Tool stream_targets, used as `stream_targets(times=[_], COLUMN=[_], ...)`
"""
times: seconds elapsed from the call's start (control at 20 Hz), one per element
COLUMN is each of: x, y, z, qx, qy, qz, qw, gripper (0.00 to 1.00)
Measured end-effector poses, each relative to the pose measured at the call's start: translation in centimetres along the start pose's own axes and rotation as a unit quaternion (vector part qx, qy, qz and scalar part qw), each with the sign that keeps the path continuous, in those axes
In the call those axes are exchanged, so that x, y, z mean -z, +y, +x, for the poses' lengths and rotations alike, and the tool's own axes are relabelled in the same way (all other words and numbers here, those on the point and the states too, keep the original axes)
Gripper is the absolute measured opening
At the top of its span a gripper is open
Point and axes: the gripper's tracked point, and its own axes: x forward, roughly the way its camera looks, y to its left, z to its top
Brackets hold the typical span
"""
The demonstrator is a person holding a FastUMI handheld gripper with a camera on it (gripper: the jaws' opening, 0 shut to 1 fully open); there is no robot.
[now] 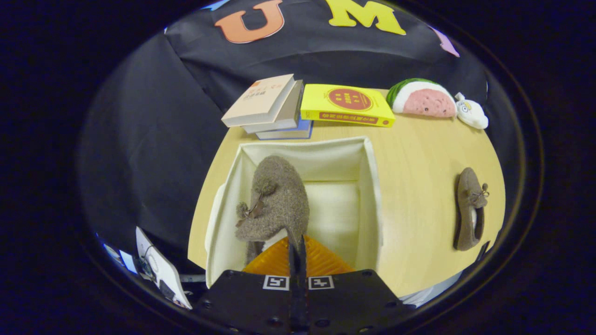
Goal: Open the storage box then place both shoes into the box .Put the left shoe in first, then the right shoe, with the right side of both shoes facing outward in a uniform manner.
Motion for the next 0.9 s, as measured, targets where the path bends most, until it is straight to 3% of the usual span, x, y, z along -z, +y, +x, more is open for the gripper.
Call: stream_targets(times=[0.25, 0.45, 0.75, 0.8, 0.9], x=[1.2, 1.9, 1.9, 1.6, 1.4], y=[1.2, 2.0, 0.4, 0.0, 0.1], z=[4.2, 7.0, 7.5, 6.9, 6.1], qx=[0.030, 0.040, 0.044, 0.047, 0.032], qy=[0.007, 0.035, 0.048, 0.045, 0.042], qz=[0.069, 0.059, 0.084, 0.082, 0.061], qw=[0.997, 0.997, 0.994, 0.995, 0.997], gripper=[0.00, 0.00, 0.02, 0.12, 0.19])
